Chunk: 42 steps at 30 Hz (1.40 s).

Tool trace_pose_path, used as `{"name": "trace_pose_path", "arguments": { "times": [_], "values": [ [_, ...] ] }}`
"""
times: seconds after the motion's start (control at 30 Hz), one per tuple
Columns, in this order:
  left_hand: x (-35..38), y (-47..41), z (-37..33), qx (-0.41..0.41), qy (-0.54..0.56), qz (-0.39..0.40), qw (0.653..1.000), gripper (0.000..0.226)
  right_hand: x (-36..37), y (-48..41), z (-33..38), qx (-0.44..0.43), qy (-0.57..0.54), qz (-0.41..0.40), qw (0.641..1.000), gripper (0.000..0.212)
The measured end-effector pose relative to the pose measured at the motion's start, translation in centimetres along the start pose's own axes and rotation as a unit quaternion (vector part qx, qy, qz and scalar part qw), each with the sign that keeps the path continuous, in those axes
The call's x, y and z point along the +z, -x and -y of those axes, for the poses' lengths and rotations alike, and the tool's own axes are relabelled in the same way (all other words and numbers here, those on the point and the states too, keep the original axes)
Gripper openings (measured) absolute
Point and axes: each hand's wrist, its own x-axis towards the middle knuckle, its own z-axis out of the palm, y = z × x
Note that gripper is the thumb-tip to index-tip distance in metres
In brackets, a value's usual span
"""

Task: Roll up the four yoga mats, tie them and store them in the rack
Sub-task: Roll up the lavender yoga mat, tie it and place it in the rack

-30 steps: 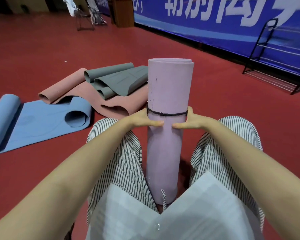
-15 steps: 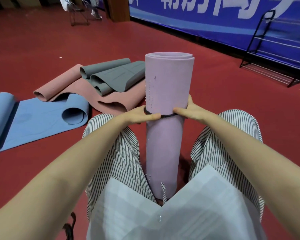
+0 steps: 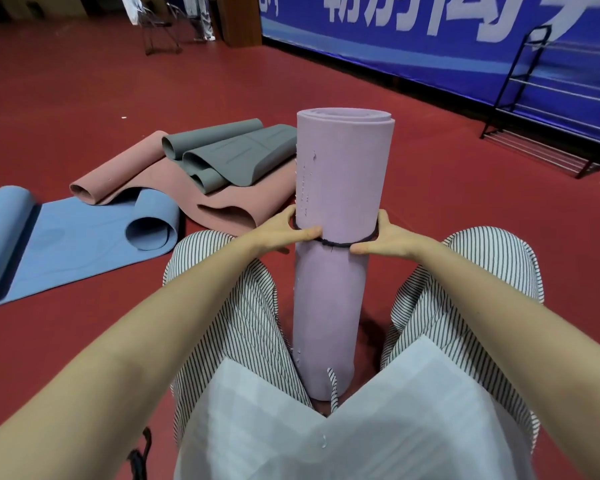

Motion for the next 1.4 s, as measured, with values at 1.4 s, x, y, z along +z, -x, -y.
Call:
{"name": "trace_pose_path", "arguments": {
  "times": [1.4],
  "values": [
    [2.1, -1.6, 2.7, -0.031, -0.025, 0.068, 0.997, 0.135, 3.2, -0.5, -0.8, 0.04, -0.028, 0.046, 0.998, 0.089]
  ]
}}
